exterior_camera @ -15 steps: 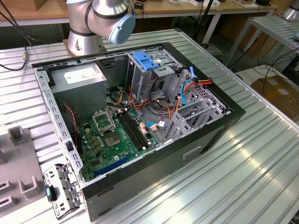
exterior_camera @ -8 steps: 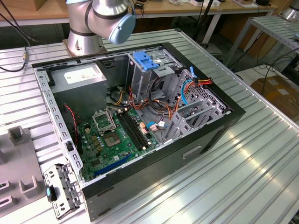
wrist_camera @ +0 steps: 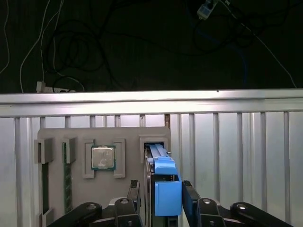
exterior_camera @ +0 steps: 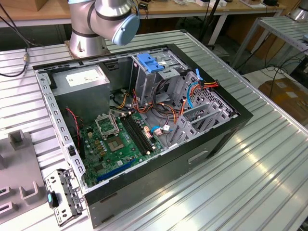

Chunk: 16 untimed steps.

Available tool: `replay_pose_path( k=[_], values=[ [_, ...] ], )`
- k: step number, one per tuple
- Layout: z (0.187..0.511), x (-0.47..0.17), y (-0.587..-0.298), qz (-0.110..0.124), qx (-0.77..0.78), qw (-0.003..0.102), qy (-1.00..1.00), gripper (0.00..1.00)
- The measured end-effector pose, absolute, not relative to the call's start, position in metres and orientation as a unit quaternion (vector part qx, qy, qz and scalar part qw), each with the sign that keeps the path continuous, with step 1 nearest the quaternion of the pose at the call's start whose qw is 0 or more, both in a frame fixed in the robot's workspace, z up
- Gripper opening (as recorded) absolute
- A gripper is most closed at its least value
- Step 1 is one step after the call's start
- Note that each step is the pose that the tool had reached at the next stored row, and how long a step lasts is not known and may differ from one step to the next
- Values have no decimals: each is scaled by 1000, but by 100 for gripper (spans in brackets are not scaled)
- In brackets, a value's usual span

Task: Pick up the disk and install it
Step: 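Pick up the disk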

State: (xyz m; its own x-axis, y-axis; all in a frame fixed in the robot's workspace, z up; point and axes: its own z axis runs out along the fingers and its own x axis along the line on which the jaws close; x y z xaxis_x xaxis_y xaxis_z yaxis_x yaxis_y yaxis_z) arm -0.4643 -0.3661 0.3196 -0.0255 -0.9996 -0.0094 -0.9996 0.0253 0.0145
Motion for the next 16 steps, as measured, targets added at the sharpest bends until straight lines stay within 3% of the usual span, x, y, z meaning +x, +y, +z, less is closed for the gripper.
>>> replay_pose_path(
  k=[16],
  values=[
    [298,-469,-366,-4,701,-4,-713,48]
  ],
)
